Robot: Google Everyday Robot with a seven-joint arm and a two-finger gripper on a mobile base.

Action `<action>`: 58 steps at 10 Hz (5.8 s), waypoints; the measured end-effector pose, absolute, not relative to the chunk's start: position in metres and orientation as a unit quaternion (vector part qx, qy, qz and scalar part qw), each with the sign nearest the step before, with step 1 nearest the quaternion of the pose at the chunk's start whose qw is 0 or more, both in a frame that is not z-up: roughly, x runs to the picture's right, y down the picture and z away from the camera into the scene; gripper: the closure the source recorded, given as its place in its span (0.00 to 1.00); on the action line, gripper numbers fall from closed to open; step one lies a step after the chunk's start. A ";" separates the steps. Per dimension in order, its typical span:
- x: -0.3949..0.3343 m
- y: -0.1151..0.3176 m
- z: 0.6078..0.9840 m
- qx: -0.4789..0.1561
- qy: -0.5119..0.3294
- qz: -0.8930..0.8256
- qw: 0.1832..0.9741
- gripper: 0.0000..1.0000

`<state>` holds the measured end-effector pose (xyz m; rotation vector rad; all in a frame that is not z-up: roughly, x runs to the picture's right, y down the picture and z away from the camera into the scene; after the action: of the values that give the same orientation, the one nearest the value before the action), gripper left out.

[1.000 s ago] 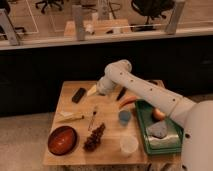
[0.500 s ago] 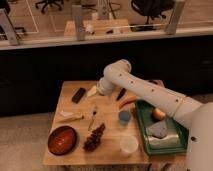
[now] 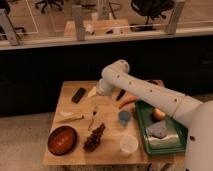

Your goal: Place fork in tray

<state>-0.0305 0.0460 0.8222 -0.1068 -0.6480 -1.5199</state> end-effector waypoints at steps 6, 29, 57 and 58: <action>-0.038 0.047 0.827 -0.057 -0.285 -0.685 0.668 0.20; -0.045 0.044 0.820 -0.047 -0.290 -0.687 0.664 0.20; -0.046 0.110 0.899 -0.143 -0.288 -0.693 0.645 0.20; -0.046 0.110 0.899 -0.143 -0.288 -0.693 0.645 0.20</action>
<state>-0.0461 0.1103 0.8992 -0.3251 -0.6556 -1.5780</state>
